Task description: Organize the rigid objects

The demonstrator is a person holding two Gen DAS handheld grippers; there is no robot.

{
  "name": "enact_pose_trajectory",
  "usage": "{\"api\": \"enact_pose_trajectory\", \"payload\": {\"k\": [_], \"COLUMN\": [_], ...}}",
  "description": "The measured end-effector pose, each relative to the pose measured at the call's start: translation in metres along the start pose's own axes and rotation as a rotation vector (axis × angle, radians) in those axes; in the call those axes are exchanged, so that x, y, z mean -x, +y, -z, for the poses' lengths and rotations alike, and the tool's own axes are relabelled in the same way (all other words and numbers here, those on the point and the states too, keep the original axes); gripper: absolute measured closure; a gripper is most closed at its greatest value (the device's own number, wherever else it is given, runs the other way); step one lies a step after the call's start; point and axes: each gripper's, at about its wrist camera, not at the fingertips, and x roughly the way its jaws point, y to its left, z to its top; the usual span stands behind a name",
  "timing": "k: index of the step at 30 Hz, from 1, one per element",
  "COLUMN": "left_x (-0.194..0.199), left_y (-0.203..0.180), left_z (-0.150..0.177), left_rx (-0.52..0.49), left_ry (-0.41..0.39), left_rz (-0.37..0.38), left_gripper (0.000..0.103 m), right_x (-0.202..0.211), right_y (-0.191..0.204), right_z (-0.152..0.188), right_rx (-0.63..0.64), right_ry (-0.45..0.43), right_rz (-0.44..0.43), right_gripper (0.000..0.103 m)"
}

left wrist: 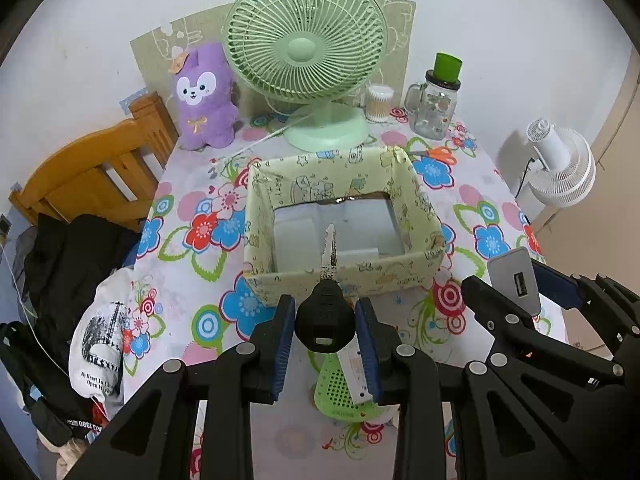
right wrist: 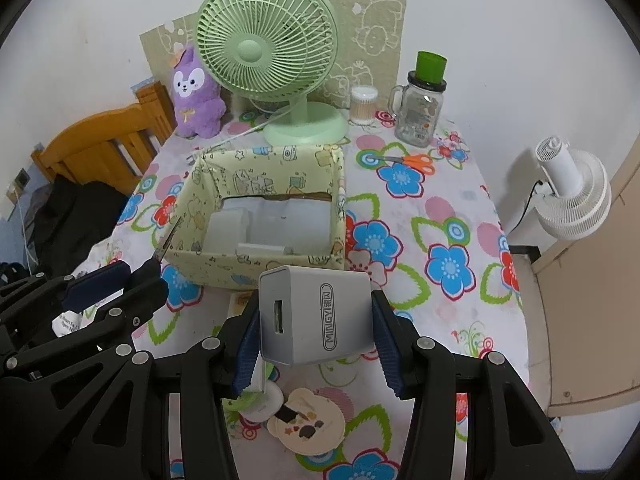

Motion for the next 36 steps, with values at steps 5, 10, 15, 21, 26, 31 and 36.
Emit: {"api": "enact_pose_trajectory", "payload": {"k": [5,10,15,21,26,31,36], "left_x": [-0.004,-0.013,-0.020,-0.027,-0.034,-0.047,-0.058], "left_y": [0.005,0.010,0.013,0.015,0.017,0.022,0.026], "left_z": [-0.011,-0.021,-0.029,-0.040,-0.048,-0.056,-0.062], "left_rx": [0.018,0.020,0.021,0.023,0.020,0.031,0.034], "left_ry": [-0.007,0.009,0.014,0.014,0.016,0.016,0.026], "left_rz": [-0.005,-0.005,-0.006,0.001,0.006,0.024,0.030], "left_gripper": [0.072,0.072,0.072,0.073,0.080,0.080,0.080], "right_x": [-0.005,-0.014,-0.024,-0.033,-0.038,-0.049,-0.061], "right_y": [0.002,0.004,0.005,0.004,0.007,0.007,0.008], "right_z": [-0.014,-0.024,-0.033,-0.045,-0.053,-0.063,-0.071], "right_rx": [0.015,0.021,0.014,0.007,0.011,0.009,0.005], "right_ry": [-0.006,-0.001,0.010,0.010,0.008,0.010,0.017], "right_rz": [-0.005,-0.010,-0.013,-0.013,-0.011,-0.006,-0.003], "right_gripper": [0.049,0.049,0.049,0.049,0.049,0.049,0.049]}}
